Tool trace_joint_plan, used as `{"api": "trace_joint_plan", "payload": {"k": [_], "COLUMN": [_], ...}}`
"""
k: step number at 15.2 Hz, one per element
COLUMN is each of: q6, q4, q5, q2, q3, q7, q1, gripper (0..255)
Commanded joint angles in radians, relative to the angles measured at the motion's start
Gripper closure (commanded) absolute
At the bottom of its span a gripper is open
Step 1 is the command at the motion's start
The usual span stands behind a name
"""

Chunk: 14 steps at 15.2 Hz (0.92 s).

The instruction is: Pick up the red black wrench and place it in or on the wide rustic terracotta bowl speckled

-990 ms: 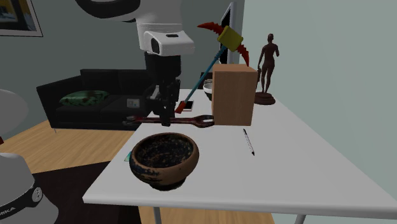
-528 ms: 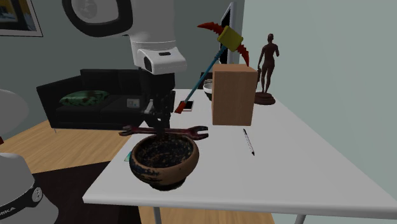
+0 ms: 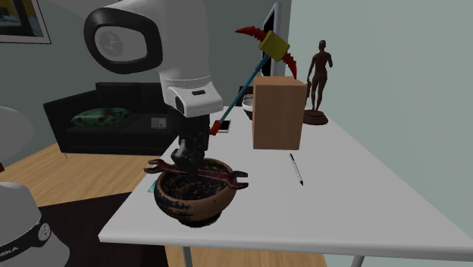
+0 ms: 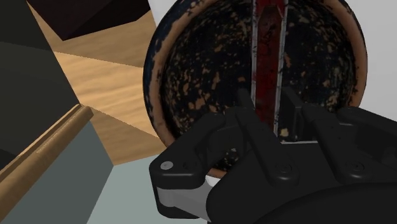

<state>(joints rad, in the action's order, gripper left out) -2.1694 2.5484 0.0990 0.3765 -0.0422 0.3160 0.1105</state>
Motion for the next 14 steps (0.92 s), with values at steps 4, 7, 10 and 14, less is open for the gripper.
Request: {"api": "trace_joint_plan", "payload": {"k": [4,7,10,14], "q6": [-0.014,-0.014,-0.015,0.024], "q4": [0.007,0.007,0.006,-0.014], "q5": [0.001,0.001,0.001,-0.003], "q2": [-0.008,-0.008,-0.009,0.009], "q3": [-0.001,-0.001,0.0,-0.002], "q7": [-0.003,-0.003,-0.002,-0.001], "q1": [0.0,0.0,0.0,0.003], "gripper": [255,255,0,0]}}
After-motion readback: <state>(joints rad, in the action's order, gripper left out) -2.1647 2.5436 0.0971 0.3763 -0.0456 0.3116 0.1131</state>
